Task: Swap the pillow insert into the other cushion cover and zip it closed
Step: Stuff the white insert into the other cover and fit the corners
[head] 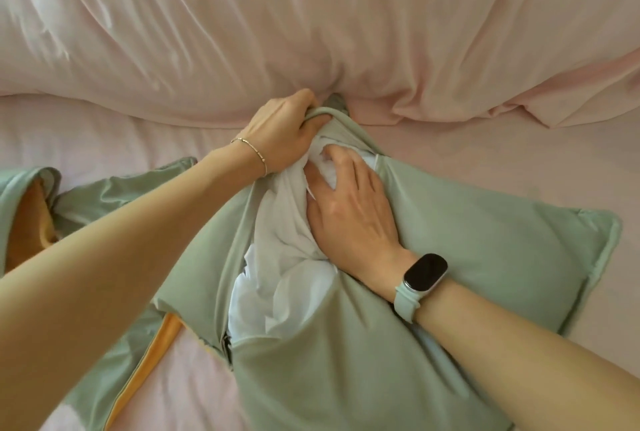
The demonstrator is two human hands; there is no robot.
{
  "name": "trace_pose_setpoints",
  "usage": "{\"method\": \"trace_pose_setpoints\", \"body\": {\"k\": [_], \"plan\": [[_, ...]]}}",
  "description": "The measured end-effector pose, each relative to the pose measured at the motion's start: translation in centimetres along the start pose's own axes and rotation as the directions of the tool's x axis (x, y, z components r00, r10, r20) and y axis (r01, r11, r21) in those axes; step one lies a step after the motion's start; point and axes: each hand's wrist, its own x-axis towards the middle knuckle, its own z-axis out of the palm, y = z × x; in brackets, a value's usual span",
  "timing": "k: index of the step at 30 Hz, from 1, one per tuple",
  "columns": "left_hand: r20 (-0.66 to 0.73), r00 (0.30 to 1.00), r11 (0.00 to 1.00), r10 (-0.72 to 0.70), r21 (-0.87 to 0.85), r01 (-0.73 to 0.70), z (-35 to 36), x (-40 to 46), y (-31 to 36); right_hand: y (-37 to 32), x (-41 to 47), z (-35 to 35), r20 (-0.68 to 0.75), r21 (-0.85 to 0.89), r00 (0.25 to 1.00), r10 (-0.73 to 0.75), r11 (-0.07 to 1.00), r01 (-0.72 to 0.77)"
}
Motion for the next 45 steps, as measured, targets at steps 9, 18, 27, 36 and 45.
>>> {"method": "trace_pose_setpoints", "body": {"k": [9,18,27,36,45], "plan": [[0.468,0.884,0.963,0.009,0.233,-0.134,-3.8,-0.3,2.2,1.4,-1.3,-2.4,0.02,0.183,1.0,-0.016,0.983,0.012],[0.244,0.96,0.97,-0.136,0.231,0.078,-3.3,-1.1,2.6,-0.7,-1.9,-2.8,-0.017,0.113,0.992,-0.123,0.986,0.124],[0.237,0.931,0.881,-0.279,-0.321,0.346,-2.2,-2.3,1.6,0.0,-2.6,-3.7,-0.345,0.261,0.934,-0.089,0.947,0.186],[0.122,0.95,0.932,-0.286,-0.193,0.305,-4.3,-2.6,-0.6,-2.7,-0.2,-3.0,0.137,0.181,0.971,-0.194,0.969,0.168],[-0.115,0.977,0.981,-0.182,0.052,0.189,-4.3,-0.6,-3.2,-4.4,6.2,1.1,0.487,-0.069,0.87,-0.072,0.99,0.12]]}}
